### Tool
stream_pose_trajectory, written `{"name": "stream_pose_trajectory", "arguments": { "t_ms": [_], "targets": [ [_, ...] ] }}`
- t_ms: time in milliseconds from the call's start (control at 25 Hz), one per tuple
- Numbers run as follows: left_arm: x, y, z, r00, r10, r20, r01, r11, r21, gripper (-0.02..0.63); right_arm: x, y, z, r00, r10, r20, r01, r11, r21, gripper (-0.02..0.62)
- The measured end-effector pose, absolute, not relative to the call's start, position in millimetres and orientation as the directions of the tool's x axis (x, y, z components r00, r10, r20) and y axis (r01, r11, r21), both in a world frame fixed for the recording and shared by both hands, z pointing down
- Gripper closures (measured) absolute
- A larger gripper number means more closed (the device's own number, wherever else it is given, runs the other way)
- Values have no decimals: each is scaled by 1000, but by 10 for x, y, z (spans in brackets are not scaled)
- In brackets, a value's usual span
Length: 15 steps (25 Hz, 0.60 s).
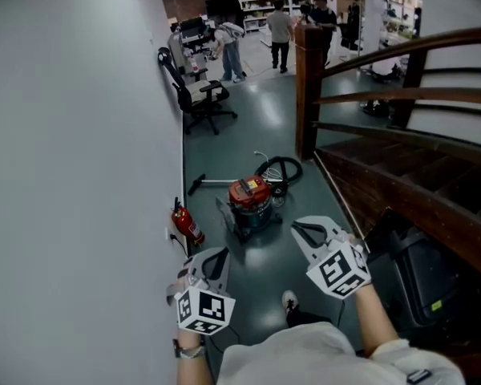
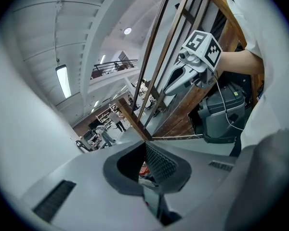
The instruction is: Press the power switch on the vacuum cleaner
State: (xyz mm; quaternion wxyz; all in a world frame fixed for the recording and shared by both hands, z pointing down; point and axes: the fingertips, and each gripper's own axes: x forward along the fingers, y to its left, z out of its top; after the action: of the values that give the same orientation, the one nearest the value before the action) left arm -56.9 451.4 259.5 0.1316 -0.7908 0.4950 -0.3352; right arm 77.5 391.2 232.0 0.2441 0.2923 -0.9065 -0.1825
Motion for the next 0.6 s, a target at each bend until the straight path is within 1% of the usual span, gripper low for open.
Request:
{"name": "stream_pose_trajectory", "arguments": {
  "t_ms": [240,600],
  "targets": [
    [-503,3896,2522,291,-873,391,-701,-473,-535,607,790,3278,2294,-700,-627,342,-418,748,515,565],
    [-363,3228,2630,285,-865,414,-713,-480,-512,607,884,2629,2359,-719,-588,371,-381,779,498,565]
  ]
}}
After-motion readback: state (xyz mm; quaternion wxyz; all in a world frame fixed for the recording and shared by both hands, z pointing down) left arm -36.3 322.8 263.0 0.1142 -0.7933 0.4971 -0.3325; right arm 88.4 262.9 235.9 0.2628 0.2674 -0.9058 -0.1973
